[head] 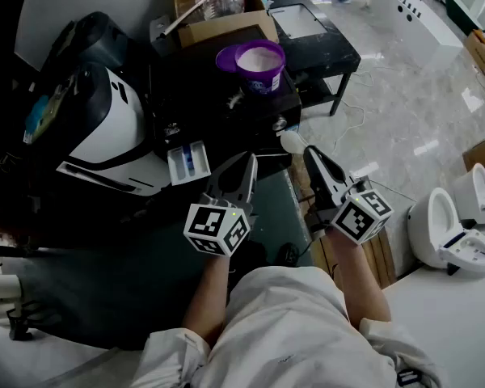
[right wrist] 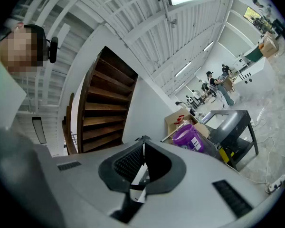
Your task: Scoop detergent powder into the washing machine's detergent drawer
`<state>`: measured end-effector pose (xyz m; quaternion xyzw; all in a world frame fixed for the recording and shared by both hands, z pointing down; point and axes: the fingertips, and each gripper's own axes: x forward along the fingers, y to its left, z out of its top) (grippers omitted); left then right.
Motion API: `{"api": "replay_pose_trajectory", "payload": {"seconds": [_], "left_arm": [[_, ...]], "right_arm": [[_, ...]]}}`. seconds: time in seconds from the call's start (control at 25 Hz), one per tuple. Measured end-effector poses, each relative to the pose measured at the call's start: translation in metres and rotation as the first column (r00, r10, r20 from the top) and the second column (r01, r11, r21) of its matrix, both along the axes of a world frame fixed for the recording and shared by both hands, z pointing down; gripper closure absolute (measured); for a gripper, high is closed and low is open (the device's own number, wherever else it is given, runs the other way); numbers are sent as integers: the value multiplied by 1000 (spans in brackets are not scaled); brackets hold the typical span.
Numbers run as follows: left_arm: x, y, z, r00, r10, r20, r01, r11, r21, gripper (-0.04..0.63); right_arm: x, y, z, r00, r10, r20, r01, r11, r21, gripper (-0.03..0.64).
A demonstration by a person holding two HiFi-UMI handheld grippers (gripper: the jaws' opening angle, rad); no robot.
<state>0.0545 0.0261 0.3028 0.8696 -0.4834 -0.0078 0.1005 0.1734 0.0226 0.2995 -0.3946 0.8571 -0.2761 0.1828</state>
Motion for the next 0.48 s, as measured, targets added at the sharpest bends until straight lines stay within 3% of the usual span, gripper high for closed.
{"api": "replay_pose_trajectory", "payload": {"seconds": [0.48], "left_arm": [[18, 29, 5, 1000, 20, 15, -19, 1000, -13, 575]], "right_arm": [[18, 23, -2, 1000, 17, -20, -17, 1000, 4, 607]]}}
